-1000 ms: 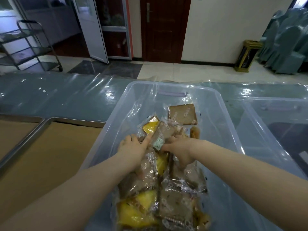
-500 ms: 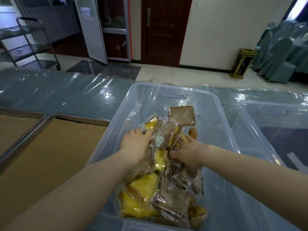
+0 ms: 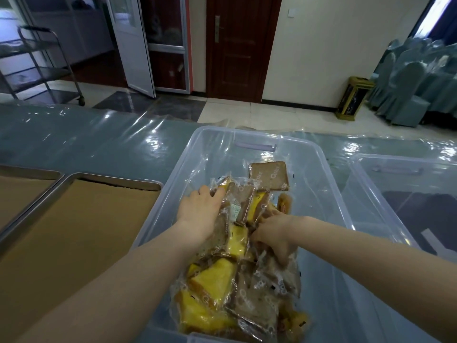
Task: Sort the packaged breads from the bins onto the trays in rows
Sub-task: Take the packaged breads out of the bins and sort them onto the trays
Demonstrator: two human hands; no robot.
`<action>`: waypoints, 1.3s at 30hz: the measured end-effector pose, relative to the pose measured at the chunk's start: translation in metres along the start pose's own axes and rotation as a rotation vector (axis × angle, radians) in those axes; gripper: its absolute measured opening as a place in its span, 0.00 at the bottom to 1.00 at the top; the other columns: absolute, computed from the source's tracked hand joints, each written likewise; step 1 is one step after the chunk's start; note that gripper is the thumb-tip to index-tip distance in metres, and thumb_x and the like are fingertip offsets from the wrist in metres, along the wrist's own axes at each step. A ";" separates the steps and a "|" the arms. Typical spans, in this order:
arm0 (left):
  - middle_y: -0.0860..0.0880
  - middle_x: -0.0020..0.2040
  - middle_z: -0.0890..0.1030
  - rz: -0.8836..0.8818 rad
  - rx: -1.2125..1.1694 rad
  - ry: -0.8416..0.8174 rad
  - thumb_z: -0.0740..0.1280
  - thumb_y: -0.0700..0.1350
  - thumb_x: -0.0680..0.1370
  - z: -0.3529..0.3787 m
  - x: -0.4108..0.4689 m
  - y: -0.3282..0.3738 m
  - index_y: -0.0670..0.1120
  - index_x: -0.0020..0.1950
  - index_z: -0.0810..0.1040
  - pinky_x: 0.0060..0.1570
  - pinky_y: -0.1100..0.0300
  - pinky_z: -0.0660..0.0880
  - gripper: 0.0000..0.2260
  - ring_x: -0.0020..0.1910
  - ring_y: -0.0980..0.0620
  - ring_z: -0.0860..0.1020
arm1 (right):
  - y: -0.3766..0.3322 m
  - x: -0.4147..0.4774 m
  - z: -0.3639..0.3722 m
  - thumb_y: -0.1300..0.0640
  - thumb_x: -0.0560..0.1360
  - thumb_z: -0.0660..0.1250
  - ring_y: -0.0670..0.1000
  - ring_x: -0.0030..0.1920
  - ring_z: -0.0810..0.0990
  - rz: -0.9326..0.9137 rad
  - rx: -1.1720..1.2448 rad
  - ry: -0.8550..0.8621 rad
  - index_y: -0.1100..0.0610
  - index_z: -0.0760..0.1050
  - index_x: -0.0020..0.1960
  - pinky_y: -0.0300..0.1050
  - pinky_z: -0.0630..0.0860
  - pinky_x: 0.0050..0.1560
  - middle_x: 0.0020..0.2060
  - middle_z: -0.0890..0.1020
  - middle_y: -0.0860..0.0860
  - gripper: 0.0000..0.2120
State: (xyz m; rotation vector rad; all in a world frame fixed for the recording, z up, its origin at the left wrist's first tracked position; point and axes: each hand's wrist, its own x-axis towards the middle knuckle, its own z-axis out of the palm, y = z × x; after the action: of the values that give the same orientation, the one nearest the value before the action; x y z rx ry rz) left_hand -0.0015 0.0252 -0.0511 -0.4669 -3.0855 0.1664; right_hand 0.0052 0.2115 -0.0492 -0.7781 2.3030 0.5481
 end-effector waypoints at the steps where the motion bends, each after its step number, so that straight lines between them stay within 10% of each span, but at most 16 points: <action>1: 0.43 0.55 0.70 -0.004 0.006 0.019 0.72 0.43 0.70 0.000 0.001 0.000 0.49 0.68 0.54 0.38 0.56 0.65 0.34 0.50 0.45 0.72 | 0.006 0.000 -0.003 0.50 0.63 0.78 0.54 0.54 0.75 0.031 0.075 0.013 0.52 0.68 0.56 0.58 0.71 0.61 0.51 0.76 0.49 0.27; 5: 0.43 0.54 0.70 -0.009 0.057 0.083 0.71 0.43 0.71 0.001 0.002 0.001 0.48 0.69 0.51 0.38 0.57 0.65 0.36 0.49 0.46 0.72 | 0.036 0.003 -0.018 0.50 0.63 0.77 0.54 0.46 0.76 0.246 0.272 0.175 0.53 0.63 0.63 0.52 0.77 0.47 0.50 0.78 0.51 0.34; 10: 0.42 0.54 0.69 -0.026 0.080 0.095 0.70 0.42 0.71 0.002 0.003 0.004 0.48 0.71 0.47 0.40 0.57 0.65 0.38 0.49 0.46 0.71 | 0.057 0.021 -0.031 0.50 0.66 0.73 0.55 0.43 0.73 0.520 0.405 0.382 0.54 0.60 0.66 0.68 0.65 0.62 0.39 0.74 0.48 0.34; 13: 0.42 0.57 0.68 -0.032 0.089 0.075 0.71 0.44 0.71 0.002 0.004 0.005 0.48 0.72 0.47 0.41 0.57 0.65 0.40 0.52 0.45 0.71 | 0.051 0.040 -0.034 0.44 0.64 0.75 0.57 0.47 0.75 0.552 0.571 0.390 0.52 0.56 0.71 0.72 0.60 0.64 0.43 0.76 0.49 0.43; 22: 0.43 0.57 0.68 -0.048 0.098 0.078 0.71 0.48 0.72 0.010 0.011 0.002 0.48 0.71 0.51 0.40 0.58 0.63 0.36 0.52 0.46 0.71 | 0.047 0.063 -0.034 0.52 0.65 0.74 0.63 0.65 0.64 0.568 0.622 0.552 0.53 0.71 0.58 0.60 0.67 0.62 0.62 0.66 0.59 0.24; 32: 0.44 0.56 0.68 -0.038 0.064 0.096 0.72 0.49 0.70 0.012 0.010 0.000 0.50 0.70 0.51 0.40 0.58 0.63 0.37 0.50 0.47 0.71 | 0.084 0.063 -0.023 0.42 0.60 0.78 0.64 0.75 0.39 0.667 0.637 0.553 0.52 0.70 0.64 0.71 0.43 0.70 0.76 0.49 0.56 0.37; 37: 0.45 0.54 0.69 -0.030 0.025 0.148 0.72 0.46 0.69 0.003 0.009 -0.003 0.51 0.68 0.53 0.37 0.58 0.62 0.35 0.45 0.49 0.68 | 0.071 0.056 -0.035 0.47 0.64 0.75 0.63 0.73 0.55 0.591 0.552 0.611 0.48 0.71 0.63 0.64 0.57 0.68 0.73 0.59 0.56 0.29; 39: 0.45 0.53 0.69 -0.041 0.003 0.204 0.70 0.42 0.69 -0.005 0.008 -0.007 0.51 0.68 0.54 0.37 0.57 0.61 0.34 0.44 0.49 0.67 | 0.064 0.046 -0.044 0.54 0.66 0.71 0.56 0.54 0.74 0.529 0.608 0.653 0.50 0.70 0.53 0.51 0.74 0.47 0.58 0.75 0.55 0.18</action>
State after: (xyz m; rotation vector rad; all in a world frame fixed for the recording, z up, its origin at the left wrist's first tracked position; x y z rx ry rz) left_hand -0.0114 0.0213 -0.0458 -0.3937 -2.8924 0.1154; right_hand -0.0840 0.2165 -0.0387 -0.0242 3.0558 -0.2618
